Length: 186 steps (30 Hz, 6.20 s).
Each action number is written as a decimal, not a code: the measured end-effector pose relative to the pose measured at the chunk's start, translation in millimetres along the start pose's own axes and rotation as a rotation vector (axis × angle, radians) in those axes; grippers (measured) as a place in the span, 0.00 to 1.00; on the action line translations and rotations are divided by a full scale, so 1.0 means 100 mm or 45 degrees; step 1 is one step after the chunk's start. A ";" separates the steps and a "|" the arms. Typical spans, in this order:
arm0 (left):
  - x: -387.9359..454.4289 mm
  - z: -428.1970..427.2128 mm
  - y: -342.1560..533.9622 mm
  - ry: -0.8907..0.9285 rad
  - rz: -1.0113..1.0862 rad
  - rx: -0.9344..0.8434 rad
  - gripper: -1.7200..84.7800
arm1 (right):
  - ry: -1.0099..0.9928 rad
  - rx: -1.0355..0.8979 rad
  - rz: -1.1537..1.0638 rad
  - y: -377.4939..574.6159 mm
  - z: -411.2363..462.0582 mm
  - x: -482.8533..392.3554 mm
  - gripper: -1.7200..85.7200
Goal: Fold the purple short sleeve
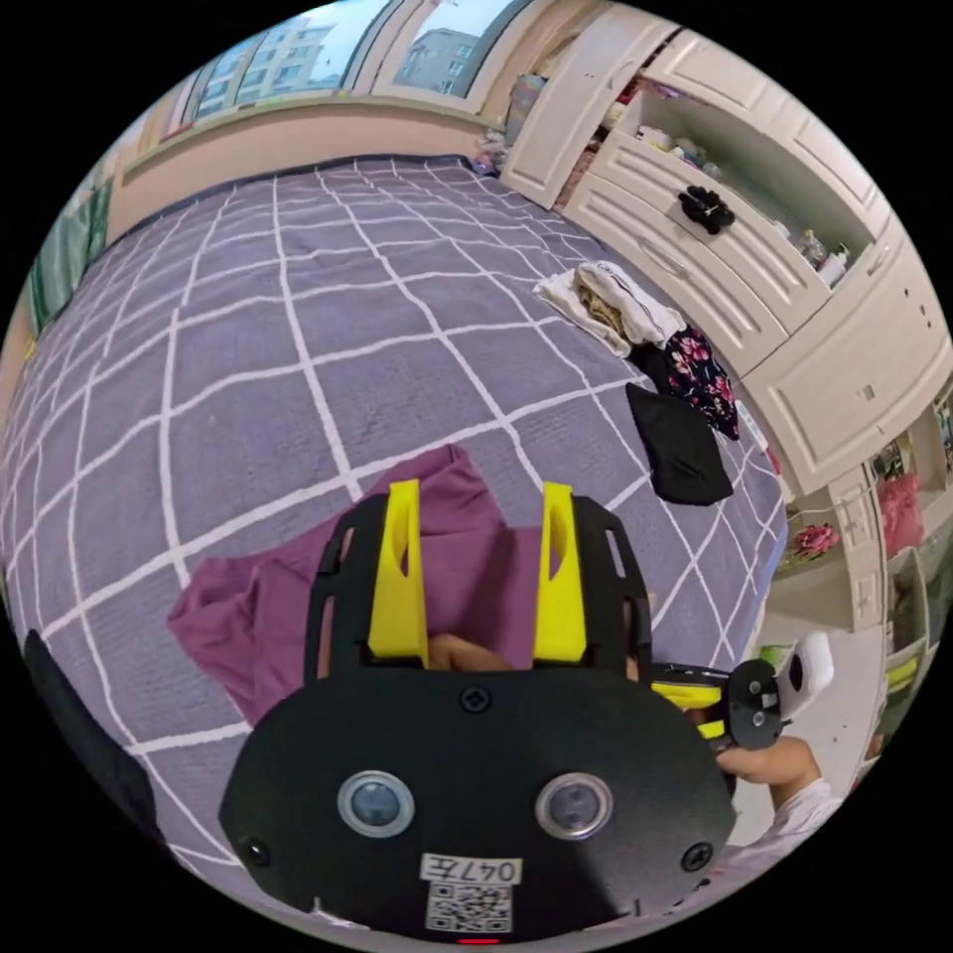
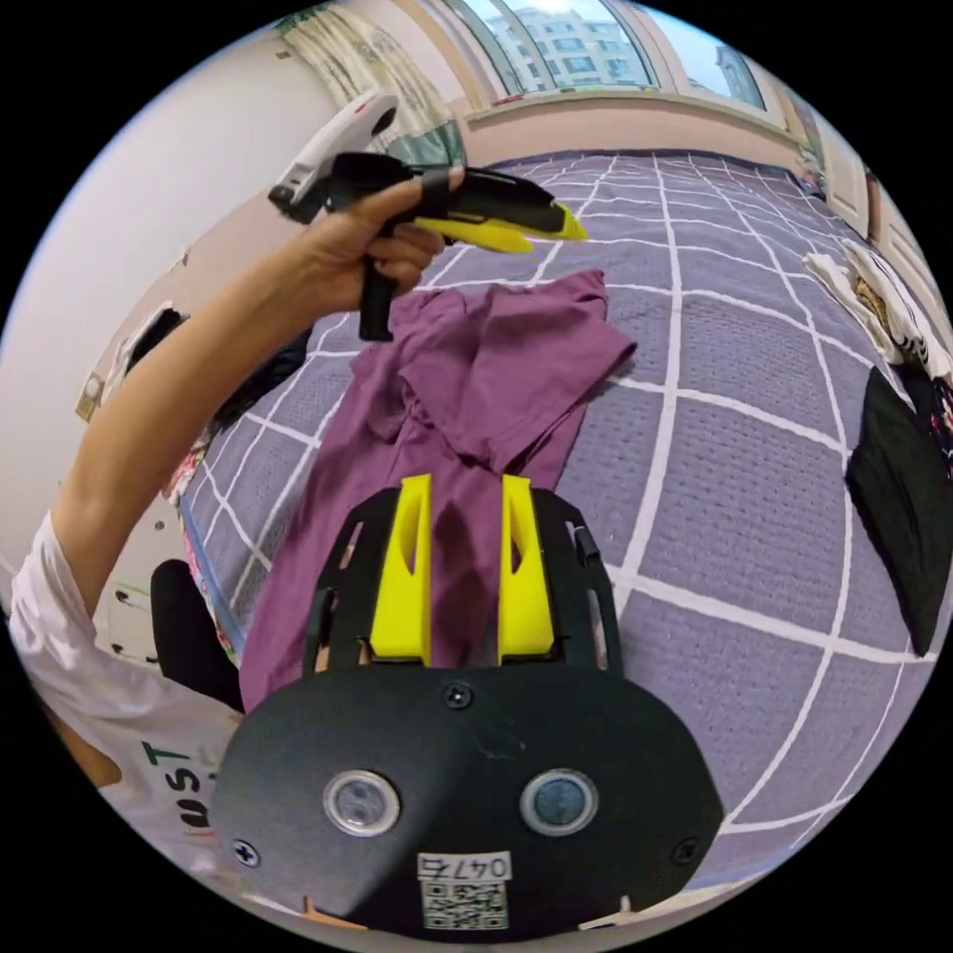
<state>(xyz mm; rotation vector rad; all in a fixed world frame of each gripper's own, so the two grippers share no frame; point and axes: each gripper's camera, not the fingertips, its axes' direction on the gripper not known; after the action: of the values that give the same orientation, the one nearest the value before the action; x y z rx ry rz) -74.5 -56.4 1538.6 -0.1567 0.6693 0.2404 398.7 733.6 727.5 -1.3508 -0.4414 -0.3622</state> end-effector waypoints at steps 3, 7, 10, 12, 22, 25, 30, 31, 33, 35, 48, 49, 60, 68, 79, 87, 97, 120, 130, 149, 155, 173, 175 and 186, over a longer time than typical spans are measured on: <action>0.14 -0.44 0.20 -0.075 0.070 0.050 0.17 | 0.074 0.077 -0.082 0.14 -0.23 -0.05 0.08; 0.43 -0.55 0.89 -0.065 0.237 -0.083 0.16 | 0.228 0.230 -0.183 -0.13 -0.47 0.00 0.08; 0.53 -0.42 1.29 -0.235 0.228 -0.062 0.15 | 0.168 0.176 -0.329 -0.68 -0.21 0.00 0.07; 0.52 -0.37 1.46 -0.271 0.172 -0.049 0.14 | 0.092 0.081 -0.416 -1.11 0.16 -0.04 0.08; 0.52 -0.64 2.14 -0.218 0.082 0.048 0.12 | 0.039 -0.117 -0.515 -1.59 1.20 -0.21 0.04; 0.53 -0.72 2.25 -0.173 0.055 0.065 0.12 | 0.096 -0.119 -0.538 -1.56 1.31 -0.31 0.02; 0.58 -0.77 2.44 -0.170 0.028 0.083 0.12 | 0.096 -0.027 -0.733 -1.46 1.45 -0.63 0.03; 0.60 -0.78 2.49 -0.180 0.019 0.086 0.12 | 0.102 -0.066 -0.736 -1.45 1.53 -0.63 0.03; 0.63 -0.82 2.56 -0.185 0.003 0.095 0.12 | 0.089 -0.192 -0.697 -1.42 1.83 -0.57 0.04; 0.64 -0.90 2.61 -0.179 -0.014 0.107 0.12 | 0.037 -0.139 -0.677 -1.36 1.78 -0.53 0.07; 1.51 -1.56 3.45 -0.124 0.067 0.052 0.14 | 0.260 0.041 -0.700 0.67 0.41 -1.15 0.03; 1.62 -1.52 3.59 -0.127 0.084 0.023 0.14 | 0.289 0.038 -0.701 0.82 0.44 -1.18 0.03; 2.23 -2.42 5.41 -0.204 0.090 0.013 0.13 | 0.253 0.023 -0.836 3.64 -0.35 -2.39 0.09; 2.61 -2.12 6.04 -0.074 -0.006 -0.076 0.15 | 0.641 -0.078 -1.201 5.03 0.25 -2.95 0.10; 2.72 -1.82 5.78 -0.322 -0.152 -0.107 0.06 | 0.630 -0.032 -1.230 4.94 0.34 -2.83 0.02; 2.62 -1.83 5.84 -0.306 -0.134 -0.090 0.02 | 0.548 -0.073 -1.127 4.87 0.01 -2.50 0.02; 2.33 -1.97 5.89 -0.186 -0.191 -0.167 0.11 | 0.448 -0.289 -0.986 4.61 0.00 -2.12 0.07; 1.78 -2.37 6.04 -0.012 -0.092 0.006 0.01 | 0.400 -0.099 -0.663 3.91 -0.35 -2.32 0.02; 1.49 -2.80 6.57 0.184 -0.131 -0.100 0.01 | 0.346 -0.220 -0.647 4.30 -0.53 -2.98 0.02; 0.30 -2.60 4.05 -0.098 -0.214 0.115 0.04 | 0.563 -0.088 -0.735 1.23 -0.09 -1.80 0.03; -0.16 -2.30 3.76 -0.048 -0.301 0.012 0.12 | 0.382 -0.036 -0.576 0.96 0.09 -1.12 0.07; -0.01 -1.89 3.29 -0.103 -0.230 -0.098 0.08 | -0.147 -0.042 -0.532 0.70 0.26 -1.06 0.02; 0.04 -2.14 3.42 -0.117 -0.207 -0.021 0.09 | -0.182 0.023 -0.511 0.82 0.06 -1.02 0.02; 1.72 -2.46 4.81 -0.298 0.697 -0.010 0.17 | 0.155 -0.023 -1.096 3.03 -0.32 -2.02 0.09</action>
<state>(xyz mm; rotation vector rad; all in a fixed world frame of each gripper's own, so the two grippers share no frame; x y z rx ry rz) -220.6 380.7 1208.0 0.0519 0.4670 0.7750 376.3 757.4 363.5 -1.0892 -0.9105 -1.1485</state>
